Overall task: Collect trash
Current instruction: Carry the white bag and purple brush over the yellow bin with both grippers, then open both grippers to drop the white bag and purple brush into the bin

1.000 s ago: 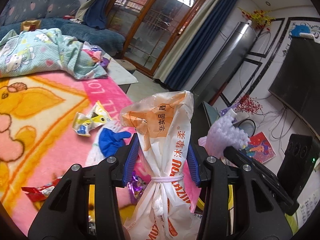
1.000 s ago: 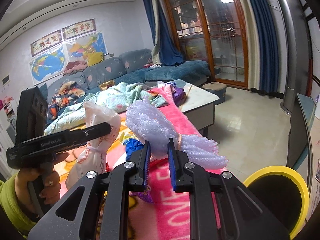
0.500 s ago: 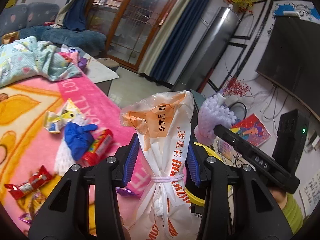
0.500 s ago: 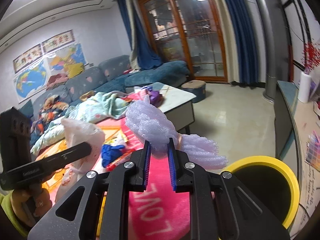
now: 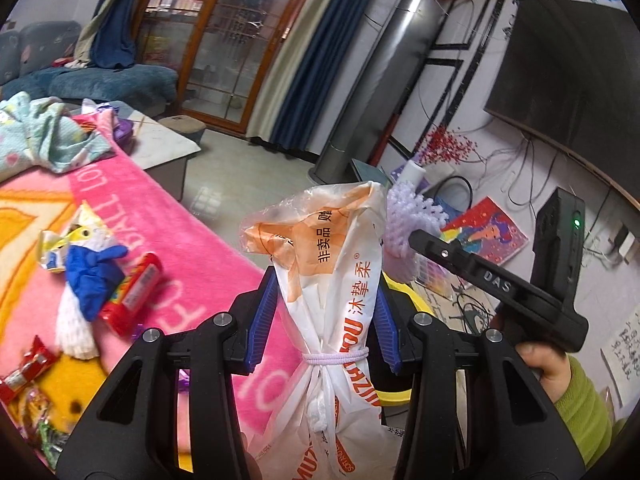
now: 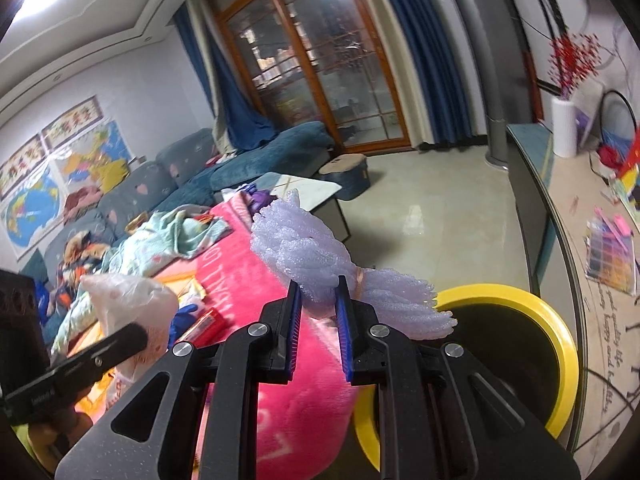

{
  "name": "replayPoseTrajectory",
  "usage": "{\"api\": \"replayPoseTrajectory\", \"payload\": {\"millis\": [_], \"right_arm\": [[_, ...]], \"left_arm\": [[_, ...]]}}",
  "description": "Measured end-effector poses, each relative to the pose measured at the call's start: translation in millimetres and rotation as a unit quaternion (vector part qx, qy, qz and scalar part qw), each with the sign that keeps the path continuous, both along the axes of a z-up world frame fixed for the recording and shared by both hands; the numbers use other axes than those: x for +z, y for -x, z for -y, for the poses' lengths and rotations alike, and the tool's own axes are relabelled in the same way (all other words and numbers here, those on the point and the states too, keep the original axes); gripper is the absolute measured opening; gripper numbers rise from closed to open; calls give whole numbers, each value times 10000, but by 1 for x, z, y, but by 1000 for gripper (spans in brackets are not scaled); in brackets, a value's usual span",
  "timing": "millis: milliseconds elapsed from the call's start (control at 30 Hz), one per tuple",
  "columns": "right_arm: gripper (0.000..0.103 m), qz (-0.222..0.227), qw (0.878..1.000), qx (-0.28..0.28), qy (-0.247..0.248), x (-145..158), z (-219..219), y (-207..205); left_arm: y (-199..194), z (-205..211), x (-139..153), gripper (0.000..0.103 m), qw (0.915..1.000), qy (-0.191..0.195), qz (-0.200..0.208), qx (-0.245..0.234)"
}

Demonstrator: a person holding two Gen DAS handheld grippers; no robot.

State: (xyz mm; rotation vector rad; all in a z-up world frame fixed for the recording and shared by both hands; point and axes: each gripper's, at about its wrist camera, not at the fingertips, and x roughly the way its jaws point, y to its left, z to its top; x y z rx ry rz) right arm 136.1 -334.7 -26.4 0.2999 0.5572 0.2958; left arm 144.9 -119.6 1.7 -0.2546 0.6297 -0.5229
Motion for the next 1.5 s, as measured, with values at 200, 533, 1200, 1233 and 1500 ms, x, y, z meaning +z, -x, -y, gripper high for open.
{"api": "replayPoseTrajectory", "payload": {"millis": [200, 533, 1200, 1233, 1500], "right_arm": [[16, -225, 9989, -328, -235, -9, 27, -3], [16, -904, 9872, -860, -991, -41, 81, -11], [24, -1480, 9658, -1403, -1604, -75, 129, -12], [26, -1485, 9656, -1430, -1584, -75, 130, -12], [44, -1492, 9652, -1615, -1417, -76, 135, -13]], "left_arm": [[-3, 23, -5, 37, 9997, -48, 7, -230], [-12, 75, -19, 37, 9970, -265, 25, -722], [-40, 144, -53, 39, 9910, -629, 74, -1183], [-42, 143, -54, 40, 9911, -628, 50, -1173], [-49, 138, -59, 64, 9925, -546, -122, -1083]]}}
